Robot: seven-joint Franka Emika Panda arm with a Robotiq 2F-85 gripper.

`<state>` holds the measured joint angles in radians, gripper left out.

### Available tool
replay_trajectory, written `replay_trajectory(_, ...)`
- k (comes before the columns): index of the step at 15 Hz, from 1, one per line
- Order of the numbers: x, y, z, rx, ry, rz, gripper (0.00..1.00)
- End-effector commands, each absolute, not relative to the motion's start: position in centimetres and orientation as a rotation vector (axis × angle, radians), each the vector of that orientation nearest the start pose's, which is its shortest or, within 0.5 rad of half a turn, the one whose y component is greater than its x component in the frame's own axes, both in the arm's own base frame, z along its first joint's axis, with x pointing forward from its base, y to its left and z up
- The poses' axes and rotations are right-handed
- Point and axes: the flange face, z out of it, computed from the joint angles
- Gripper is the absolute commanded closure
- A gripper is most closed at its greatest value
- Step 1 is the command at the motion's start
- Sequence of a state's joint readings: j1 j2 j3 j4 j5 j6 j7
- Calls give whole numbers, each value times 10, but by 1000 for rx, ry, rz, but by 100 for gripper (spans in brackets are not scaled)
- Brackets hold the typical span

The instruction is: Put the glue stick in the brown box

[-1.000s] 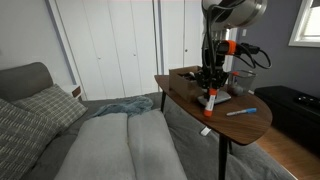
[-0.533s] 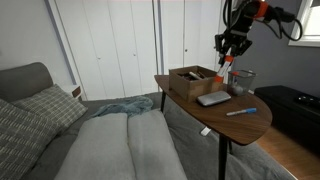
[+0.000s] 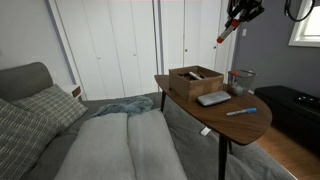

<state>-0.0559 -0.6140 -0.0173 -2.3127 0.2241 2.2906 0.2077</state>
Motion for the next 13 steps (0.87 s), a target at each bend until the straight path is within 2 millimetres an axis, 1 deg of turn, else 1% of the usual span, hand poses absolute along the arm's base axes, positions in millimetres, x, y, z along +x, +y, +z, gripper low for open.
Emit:
replay_trajectory(1, 457, -16, 628, -2671, 488, -1067, 92)
replay_trajectory(2, 469, -10, 623, -2660, 471, -1093, 92)
replay_trajectory(3, 480, 0, 611, -2668, 448, -1073, 92)
replay_trajectory(5, 496, 18, 587, -2696, 411, -993, 44)
replay_trajectory(7, 496, 28, 573, -2695, 378, -928, 40)
replay_trajectory(9, 490, 30, 569, -2693, 373, -915, 27)
replay_trajectory(11, 478, 31, 574, -2653, 329, -929, 12)
replay_trajectory(12, 493, 32, 566, -2704, 369, -912, 31)
replay_trajectory(13, 491, 32, 569, -2691, 352, -916, 22)
